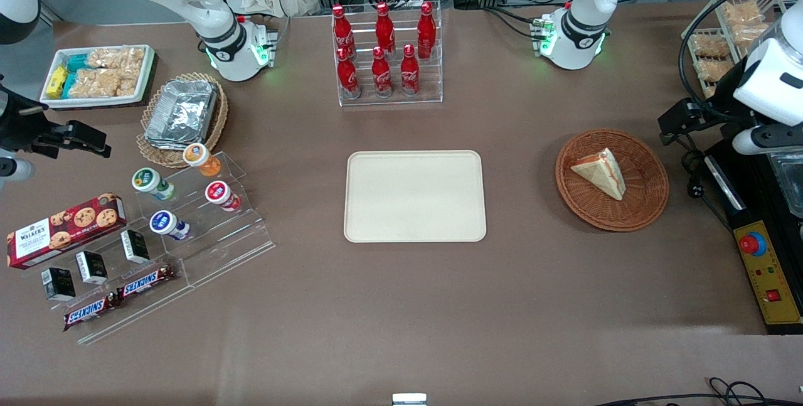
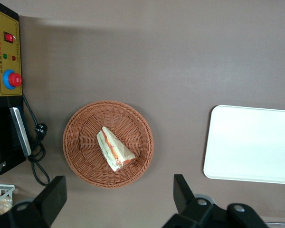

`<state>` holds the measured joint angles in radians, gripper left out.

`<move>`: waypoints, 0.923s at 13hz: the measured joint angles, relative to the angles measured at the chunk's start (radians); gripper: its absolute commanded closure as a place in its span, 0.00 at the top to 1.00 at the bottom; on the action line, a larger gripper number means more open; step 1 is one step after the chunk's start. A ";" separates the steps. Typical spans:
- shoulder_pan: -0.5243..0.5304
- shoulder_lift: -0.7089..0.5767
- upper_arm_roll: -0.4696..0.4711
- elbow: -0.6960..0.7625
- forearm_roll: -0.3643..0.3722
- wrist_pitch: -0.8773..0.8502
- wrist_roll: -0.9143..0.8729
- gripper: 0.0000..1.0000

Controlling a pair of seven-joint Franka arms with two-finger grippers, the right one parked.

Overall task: Place sandwich from basket to tray
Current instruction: 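Move the left gripper over the wicker basket toward the wrapped sandwich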

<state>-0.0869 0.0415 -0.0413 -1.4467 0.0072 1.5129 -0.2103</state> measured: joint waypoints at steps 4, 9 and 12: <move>0.000 -0.007 0.008 -0.001 -0.002 -0.013 -0.133 1.00; 0.040 -0.062 0.026 -0.136 0.002 0.001 -0.361 1.00; 0.109 -0.233 0.033 -0.366 -0.007 0.089 -0.407 1.00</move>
<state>0.0219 -0.1917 -0.0087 -1.8125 -0.0002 1.6019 -0.6176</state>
